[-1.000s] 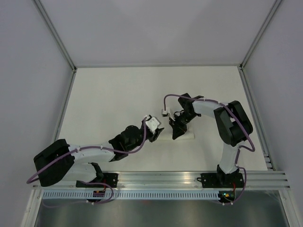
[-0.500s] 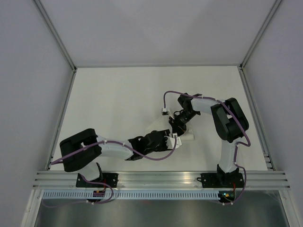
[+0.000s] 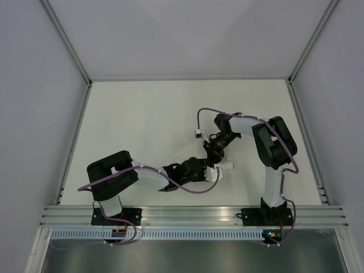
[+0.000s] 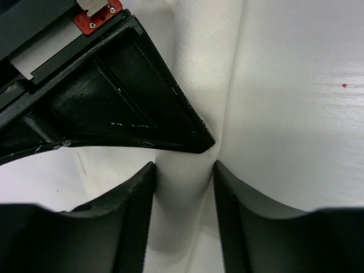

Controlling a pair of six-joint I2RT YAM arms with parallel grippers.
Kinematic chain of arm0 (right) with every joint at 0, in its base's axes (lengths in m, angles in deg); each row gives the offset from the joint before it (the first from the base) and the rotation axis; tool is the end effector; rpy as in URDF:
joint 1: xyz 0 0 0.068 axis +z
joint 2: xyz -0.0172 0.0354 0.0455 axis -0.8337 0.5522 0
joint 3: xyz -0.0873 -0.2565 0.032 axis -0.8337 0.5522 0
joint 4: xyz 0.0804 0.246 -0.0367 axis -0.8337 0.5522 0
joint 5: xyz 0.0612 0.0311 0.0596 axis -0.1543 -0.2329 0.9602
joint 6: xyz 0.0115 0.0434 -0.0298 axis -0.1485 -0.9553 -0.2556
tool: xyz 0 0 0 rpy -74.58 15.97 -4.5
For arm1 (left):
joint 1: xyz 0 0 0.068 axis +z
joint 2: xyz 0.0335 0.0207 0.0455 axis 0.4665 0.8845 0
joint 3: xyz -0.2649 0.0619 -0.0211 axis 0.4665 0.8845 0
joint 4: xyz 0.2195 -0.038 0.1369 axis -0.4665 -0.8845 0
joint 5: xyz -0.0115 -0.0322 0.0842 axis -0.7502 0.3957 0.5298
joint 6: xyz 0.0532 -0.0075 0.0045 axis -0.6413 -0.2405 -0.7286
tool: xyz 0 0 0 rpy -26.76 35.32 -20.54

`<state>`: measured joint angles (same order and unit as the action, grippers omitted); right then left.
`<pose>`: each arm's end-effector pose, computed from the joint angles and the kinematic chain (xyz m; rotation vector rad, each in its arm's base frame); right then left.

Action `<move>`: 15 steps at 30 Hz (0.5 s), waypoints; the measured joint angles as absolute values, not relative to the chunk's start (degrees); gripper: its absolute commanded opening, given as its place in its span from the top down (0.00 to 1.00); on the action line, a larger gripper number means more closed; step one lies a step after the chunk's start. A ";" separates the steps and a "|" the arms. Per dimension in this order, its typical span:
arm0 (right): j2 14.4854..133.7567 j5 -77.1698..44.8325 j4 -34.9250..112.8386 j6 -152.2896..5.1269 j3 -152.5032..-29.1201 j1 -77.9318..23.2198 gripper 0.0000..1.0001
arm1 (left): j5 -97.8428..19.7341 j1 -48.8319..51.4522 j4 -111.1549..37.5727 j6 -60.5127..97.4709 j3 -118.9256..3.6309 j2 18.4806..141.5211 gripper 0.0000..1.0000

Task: Fold the napkin, place the utensils inside, and roll it up
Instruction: Roll the napkin at the center of the board.

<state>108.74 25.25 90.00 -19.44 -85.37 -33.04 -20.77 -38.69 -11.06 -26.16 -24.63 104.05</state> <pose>0.2984 0.1587 0.1222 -1.5557 2.3281 1.2857 0.1368 -0.2991 0.1323 1.5597 1.4533 -0.1574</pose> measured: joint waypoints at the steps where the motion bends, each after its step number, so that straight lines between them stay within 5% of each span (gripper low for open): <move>1: 108.91 25.29 90.22 -19.44 -85.52 -33.09 0.95 | -20.66 -38.71 -11.10 -26.22 -25.03 104.56 0.59; 3: 109.22 25.40 90.70 -19.48 -85.81 -33.13 0.95 | -20.18 -38.62 -11.08 -26.60 -25.55 105.52 0.76; 9: 109.72 25.42 91.77 -18.91 -86.35 -33.35 0.91 | -20.53 -38.54 -11.52 -26.60 -25.88 105.63 0.96; 15: 109.66 25.38 92.47 -18.76 -86.46 -33.63 0.64 | -23.20 -37.66 -14.14 -25.81 -27.32 105.56 0.98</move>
<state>109.66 25.38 92.47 -18.76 -86.46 -33.63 -23.20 -37.66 -14.14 -25.81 -27.32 105.56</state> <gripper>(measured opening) 0.313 0.256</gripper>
